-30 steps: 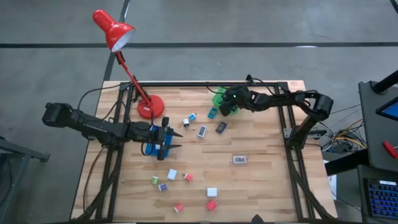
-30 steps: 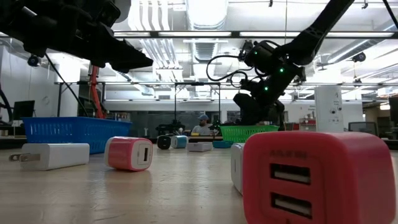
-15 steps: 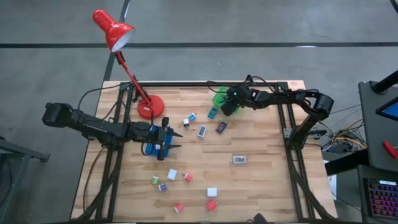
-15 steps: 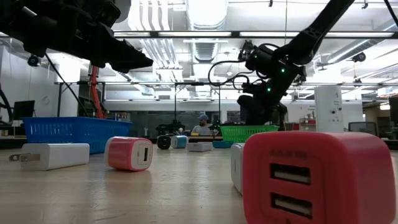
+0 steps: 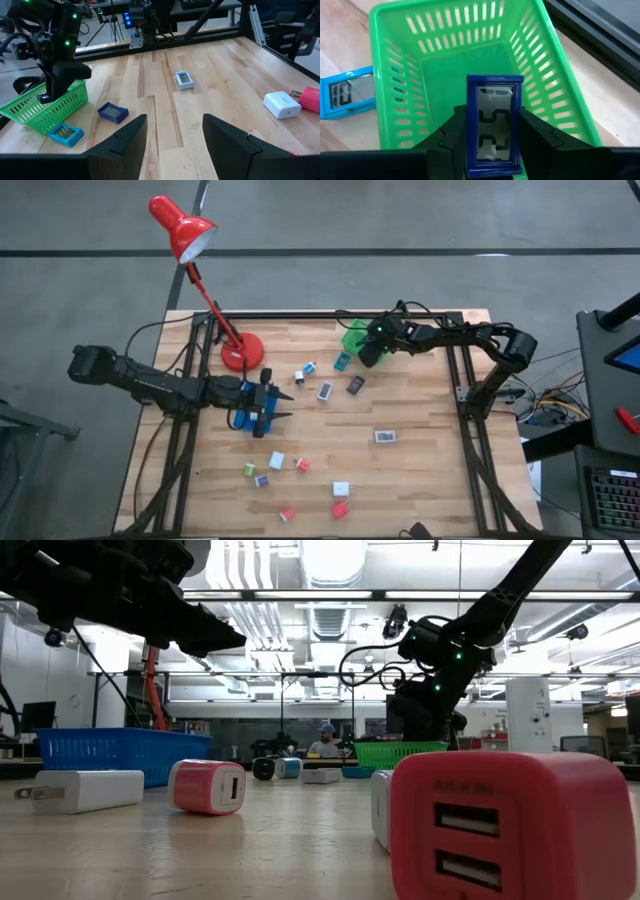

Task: Pick & Place Office items
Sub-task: Put the right blue digital clock into the green basket, then put the bottom white digital clock into the green basket

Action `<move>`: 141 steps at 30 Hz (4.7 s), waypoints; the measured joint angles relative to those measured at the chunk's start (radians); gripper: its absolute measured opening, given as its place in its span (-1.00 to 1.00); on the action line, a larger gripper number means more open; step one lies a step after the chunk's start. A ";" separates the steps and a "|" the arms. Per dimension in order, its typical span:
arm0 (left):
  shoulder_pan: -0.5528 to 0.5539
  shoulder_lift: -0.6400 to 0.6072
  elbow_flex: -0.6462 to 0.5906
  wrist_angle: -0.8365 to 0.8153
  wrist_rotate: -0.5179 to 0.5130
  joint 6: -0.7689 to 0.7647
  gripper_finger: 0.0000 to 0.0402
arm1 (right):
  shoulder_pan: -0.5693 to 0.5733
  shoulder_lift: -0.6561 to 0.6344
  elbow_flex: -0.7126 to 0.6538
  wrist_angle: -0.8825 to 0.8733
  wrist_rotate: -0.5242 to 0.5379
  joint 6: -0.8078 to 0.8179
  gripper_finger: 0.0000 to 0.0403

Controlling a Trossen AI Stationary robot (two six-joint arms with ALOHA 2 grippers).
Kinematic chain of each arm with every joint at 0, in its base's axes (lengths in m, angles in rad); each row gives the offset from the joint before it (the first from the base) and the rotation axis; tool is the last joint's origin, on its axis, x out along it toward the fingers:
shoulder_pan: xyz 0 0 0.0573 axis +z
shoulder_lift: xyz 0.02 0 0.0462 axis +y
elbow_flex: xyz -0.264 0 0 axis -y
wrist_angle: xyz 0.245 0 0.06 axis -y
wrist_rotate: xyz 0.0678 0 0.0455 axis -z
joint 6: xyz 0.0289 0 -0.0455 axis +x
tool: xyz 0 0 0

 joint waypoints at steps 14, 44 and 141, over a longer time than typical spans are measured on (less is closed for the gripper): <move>0.000 0.000 0.000 0.000 0.000 0.000 -0.03 | 0.000 0.014 0.000 -0.039 -0.004 -0.001 -0.37; 0.000 0.000 0.000 -0.005 0.000 0.001 -0.03 | 0.012 0.015 -0.001 0.110 -0.004 0.016 0.52; 0.000 0.000 -0.019 0.000 0.000 0.004 -0.03 | 1.024 0.013 -0.154 0.796 0.428 -0.139 0.29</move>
